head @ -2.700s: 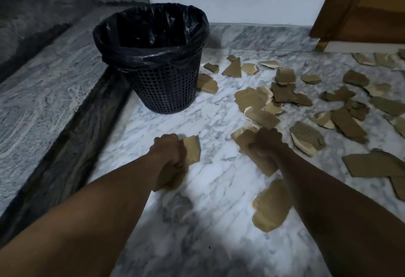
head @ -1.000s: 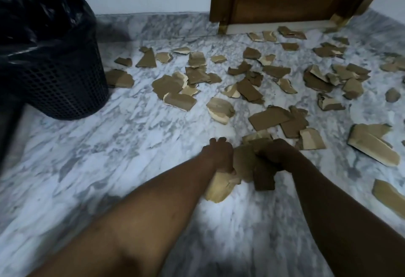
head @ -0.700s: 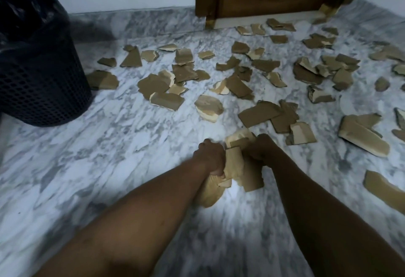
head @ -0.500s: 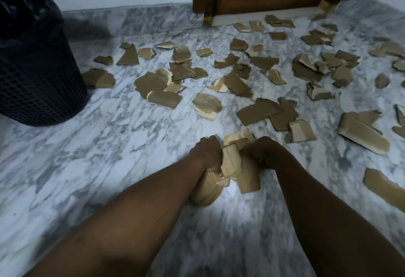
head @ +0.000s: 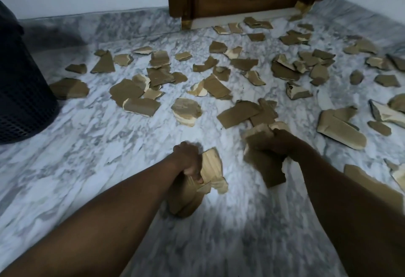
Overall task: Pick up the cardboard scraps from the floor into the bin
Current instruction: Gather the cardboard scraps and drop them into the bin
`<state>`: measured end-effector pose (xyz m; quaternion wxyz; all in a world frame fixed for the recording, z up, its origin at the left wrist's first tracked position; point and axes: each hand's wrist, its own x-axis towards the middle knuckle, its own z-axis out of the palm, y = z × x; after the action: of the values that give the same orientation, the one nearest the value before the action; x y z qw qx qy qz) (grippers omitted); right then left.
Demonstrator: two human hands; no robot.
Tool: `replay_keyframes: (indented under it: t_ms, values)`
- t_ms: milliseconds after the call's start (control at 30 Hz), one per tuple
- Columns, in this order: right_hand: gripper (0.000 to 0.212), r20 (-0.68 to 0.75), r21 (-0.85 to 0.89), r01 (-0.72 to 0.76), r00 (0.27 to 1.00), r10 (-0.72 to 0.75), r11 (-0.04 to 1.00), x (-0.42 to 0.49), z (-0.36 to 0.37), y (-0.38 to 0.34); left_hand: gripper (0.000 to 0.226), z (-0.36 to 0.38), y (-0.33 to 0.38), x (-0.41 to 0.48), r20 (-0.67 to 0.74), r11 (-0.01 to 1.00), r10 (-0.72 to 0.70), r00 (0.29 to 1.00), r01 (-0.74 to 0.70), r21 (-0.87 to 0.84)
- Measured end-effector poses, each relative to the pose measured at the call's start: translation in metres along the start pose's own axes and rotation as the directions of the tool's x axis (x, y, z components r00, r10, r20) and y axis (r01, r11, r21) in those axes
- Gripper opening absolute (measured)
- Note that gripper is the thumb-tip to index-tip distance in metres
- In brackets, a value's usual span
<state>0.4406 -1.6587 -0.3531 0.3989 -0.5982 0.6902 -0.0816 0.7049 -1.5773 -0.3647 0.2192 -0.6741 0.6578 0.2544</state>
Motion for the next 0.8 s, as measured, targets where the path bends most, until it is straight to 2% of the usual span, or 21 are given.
replay_keyframes:
  t_ms: [133, 200, 333, 467, 567, 633, 733, 800]
  values:
    - [0.091, 0.059, -0.093, 0.049, 0.997, -0.044, 0.994, -0.008, 0.014, -0.011, 0.078, -0.002, -0.002, 0.004, 0.047, 0.999, 0.013, 0.999, -0.011, -0.045]
    - [0.08, 0.092, -0.159, 0.002, 0.996, 0.013, 0.987, -0.008, 0.02, -0.016, 0.079, -0.003, -0.002, 0.004, 0.076, 0.995, -0.004, 0.997, 0.012, -0.095]
    - [0.119, 0.117, -0.31, 0.08, 0.992, -0.045, 0.947, 0.001, 0.03, -0.008, 0.079, -0.003, 0.001, 0.003, 0.079, 0.99, 0.003, 0.997, 0.008, -0.14]
    - [0.121, 0.159, -0.204, 0.013, 0.987, 0.02, 0.979, -0.006, 0.023, -0.011, 0.081, 0.001, 0.0, 0.001, 0.057, 0.987, 0.0, 0.998, 0.009, -0.16]
    - [0.109, 0.105, -0.374, 0.018, 0.994, 0.023, 0.927, -0.011, 0.027, -0.006, 0.074, 0.006, -0.005, 0.004, 0.043, 0.989, 0.04, 0.998, -0.033, -0.142]
    - [0.095, 0.112, -0.286, 0.103, 0.991, -0.074, 0.953, -0.009, 0.028, -0.002, 0.067, 0.008, -0.01, 0.005, 0.048, 0.983, 0.084, 0.995, -0.075, -0.165]
    - [0.069, 0.167, -0.113, 0.17, 0.974, -0.15, 0.979, -0.012, 0.011, 0.002, 0.059, 0.001, -0.015, 0.005, 0.098, 0.938, 0.184, 0.978, -0.145, -0.316]
    - [0.068, 0.212, -0.024, 0.162, 0.965, -0.153, 0.987, -0.014, -0.006, 0.008, 0.056, -0.008, -0.014, 0.005, 0.127, 0.88, 0.255, 0.959, -0.175, -0.441]
